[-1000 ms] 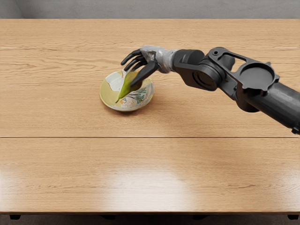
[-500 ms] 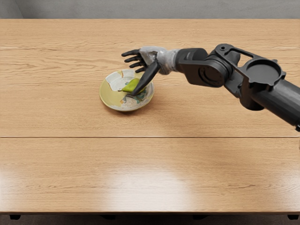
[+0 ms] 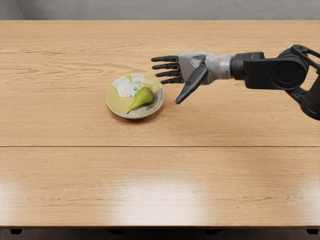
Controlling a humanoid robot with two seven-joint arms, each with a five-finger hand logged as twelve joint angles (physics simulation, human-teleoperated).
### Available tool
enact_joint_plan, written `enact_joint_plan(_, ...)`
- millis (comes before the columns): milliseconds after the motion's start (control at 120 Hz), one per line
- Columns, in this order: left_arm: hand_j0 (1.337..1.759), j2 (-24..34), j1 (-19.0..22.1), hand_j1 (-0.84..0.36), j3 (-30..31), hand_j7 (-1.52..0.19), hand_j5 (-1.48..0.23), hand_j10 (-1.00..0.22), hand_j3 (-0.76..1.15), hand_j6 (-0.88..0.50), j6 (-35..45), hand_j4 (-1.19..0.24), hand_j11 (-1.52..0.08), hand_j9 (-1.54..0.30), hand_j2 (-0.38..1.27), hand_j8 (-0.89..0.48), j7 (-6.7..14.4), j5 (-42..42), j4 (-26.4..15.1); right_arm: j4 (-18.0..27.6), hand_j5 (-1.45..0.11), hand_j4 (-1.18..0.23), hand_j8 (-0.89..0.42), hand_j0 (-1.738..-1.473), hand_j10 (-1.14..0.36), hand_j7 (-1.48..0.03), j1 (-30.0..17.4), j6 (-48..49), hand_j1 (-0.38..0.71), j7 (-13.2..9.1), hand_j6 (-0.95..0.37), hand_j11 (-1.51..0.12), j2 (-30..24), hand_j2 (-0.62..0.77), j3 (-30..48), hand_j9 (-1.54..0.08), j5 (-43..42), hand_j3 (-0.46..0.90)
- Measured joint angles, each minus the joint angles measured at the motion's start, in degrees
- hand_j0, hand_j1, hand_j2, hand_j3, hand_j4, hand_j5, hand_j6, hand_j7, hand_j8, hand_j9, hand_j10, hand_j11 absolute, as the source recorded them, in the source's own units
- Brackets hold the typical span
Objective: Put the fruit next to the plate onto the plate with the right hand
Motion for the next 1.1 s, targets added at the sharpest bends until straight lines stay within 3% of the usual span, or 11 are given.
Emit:
enact_joint_plan(400,1.658,0.00,0.00,0.35,0.00,0.00,0.00,0.00,0.00,0.00,0.00,0.00,0.00,0.00,0.00,0.00,0.01,0.00,0.00,7.39,0.00,0.00,0.00,-1.658,0.00,0.00,-6.49,0.34,-0.35,-0.03,0.00,0.00,-13.15,0.00,0.19,0.00,8.59,0.00)
enact_joint_plan(675,1.658,0.00,0.00,0.35,-0.01,0.00,0.00,0.00,0.00,0.00,0.00,0.00,0.00,0.00,0.00,0.00,0.00,0.00,0.00,9.50,0.00,0.00,0.00,-1.658,0.00,0.00,-9.61,0.35,-0.35,-0.07,0.00,0.00,-21.66,0.00,0.19,0.00,13.05,0.00)
enact_joint_plan(1100,1.658,0.00,0.00,0.35,-0.01,0.00,0.00,0.00,0.00,0.00,0.00,0.00,0.00,0.00,0.00,0.00,0.02,0.00,0.00,9.65,0.00,0.00,0.00,-1.658,0.00,0.00,-11.37,0.36,-0.35,-0.02,0.00,0.00,-26.98,0.00,0.09,0.00,15.25,0.00)
